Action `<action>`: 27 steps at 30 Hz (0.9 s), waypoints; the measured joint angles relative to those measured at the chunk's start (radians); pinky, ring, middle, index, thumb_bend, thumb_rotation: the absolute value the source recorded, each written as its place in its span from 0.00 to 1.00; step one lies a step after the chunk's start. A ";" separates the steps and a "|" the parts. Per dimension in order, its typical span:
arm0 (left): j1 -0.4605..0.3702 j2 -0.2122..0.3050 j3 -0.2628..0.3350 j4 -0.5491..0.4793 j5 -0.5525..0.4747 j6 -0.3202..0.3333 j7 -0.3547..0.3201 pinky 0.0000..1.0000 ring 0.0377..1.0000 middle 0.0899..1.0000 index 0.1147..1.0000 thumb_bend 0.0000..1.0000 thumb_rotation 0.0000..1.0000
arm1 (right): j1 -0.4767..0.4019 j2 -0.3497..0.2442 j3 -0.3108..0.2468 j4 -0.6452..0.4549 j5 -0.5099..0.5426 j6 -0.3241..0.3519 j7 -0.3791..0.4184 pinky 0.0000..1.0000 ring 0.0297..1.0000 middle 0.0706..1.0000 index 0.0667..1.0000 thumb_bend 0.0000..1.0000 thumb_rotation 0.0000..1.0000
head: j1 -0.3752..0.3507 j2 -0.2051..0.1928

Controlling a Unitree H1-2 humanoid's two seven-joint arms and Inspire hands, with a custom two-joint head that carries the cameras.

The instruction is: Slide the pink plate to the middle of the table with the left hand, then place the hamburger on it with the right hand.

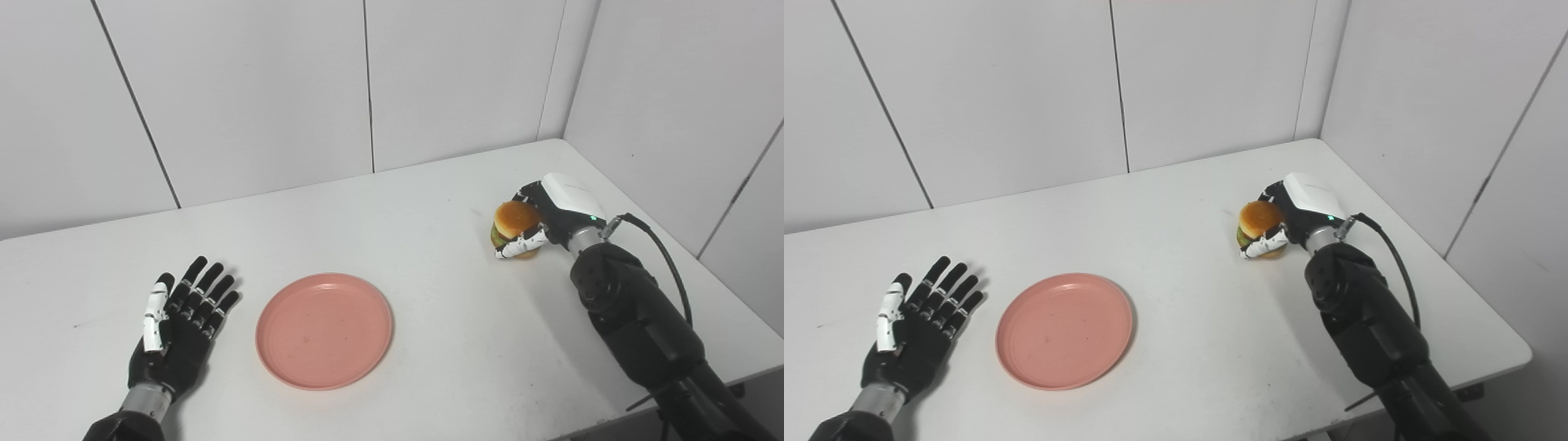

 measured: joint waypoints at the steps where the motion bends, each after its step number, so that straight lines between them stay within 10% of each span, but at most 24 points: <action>1: 0.001 -0.003 0.000 -0.003 0.000 0.000 0.005 0.93 0.92 0.92 0.91 0.36 1.00 | 0.000 -0.001 -0.001 -0.018 0.003 0.000 0.000 0.31 0.37 0.43 0.45 0.51 0.13 | 0.011 0.000; 11: 0.008 -0.054 -0.036 -0.041 0.018 0.005 0.072 0.91 0.90 0.90 0.89 0.36 1.00 | -0.038 0.013 0.058 -0.131 0.003 -0.008 0.020 0.27 0.33 0.38 0.45 0.51 0.13 | 0.149 0.017; 27: 0.008 -0.126 -0.069 -0.057 0.073 0.006 0.125 0.89 0.88 0.89 0.88 0.35 1.00 | -0.122 0.201 0.229 -0.158 -0.013 -0.045 0.044 0.21 0.27 0.33 0.45 0.51 0.13 | 0.331 0.040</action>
